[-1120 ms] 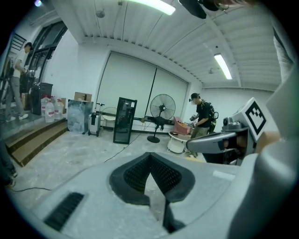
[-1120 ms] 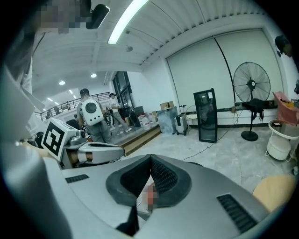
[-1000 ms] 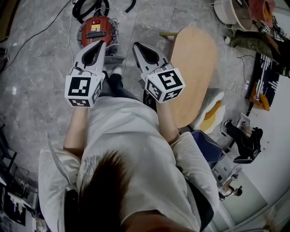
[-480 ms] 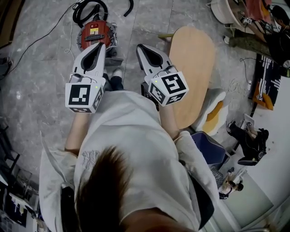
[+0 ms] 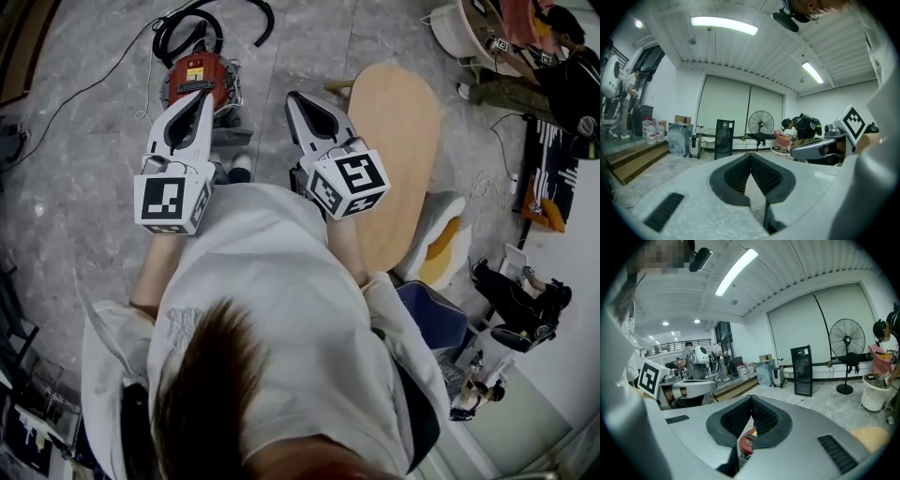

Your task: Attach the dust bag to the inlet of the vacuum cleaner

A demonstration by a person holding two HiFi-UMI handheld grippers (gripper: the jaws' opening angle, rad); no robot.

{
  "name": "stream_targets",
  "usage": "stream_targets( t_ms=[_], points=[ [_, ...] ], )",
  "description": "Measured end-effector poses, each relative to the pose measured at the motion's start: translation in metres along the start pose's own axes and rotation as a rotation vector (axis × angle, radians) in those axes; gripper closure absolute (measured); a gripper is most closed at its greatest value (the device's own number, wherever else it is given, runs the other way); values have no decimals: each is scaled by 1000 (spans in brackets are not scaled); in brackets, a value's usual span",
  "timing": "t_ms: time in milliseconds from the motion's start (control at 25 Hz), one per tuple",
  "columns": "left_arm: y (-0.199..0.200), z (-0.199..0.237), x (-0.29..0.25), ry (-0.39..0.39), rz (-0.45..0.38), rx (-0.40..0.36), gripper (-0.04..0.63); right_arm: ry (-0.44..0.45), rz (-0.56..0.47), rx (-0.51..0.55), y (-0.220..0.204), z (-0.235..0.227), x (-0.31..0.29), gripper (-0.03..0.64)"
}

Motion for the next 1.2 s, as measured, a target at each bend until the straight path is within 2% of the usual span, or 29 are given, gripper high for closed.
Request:
stream_targets(
  t_ms=[160, 600, 1200],
  points=[
    [0, -1, -2, -18, -7, -29, 578, -9, -10, 4, 1, -3, 2, 615],
    [-4, -6, 1, -2, -13, 7, 578, 7, -7, 20, 3, -4, -3, 615],
    [0, -8, 7, 34, -29, -17, 577, -3, -24, 27, 2, -11, 9, 615]
  ],
)
Point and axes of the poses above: the fingertips, and each gripper's own axes: x backward along the fingers, z to its left, y out of its top, the point moved 7 cm from there along x, backward along the fingers
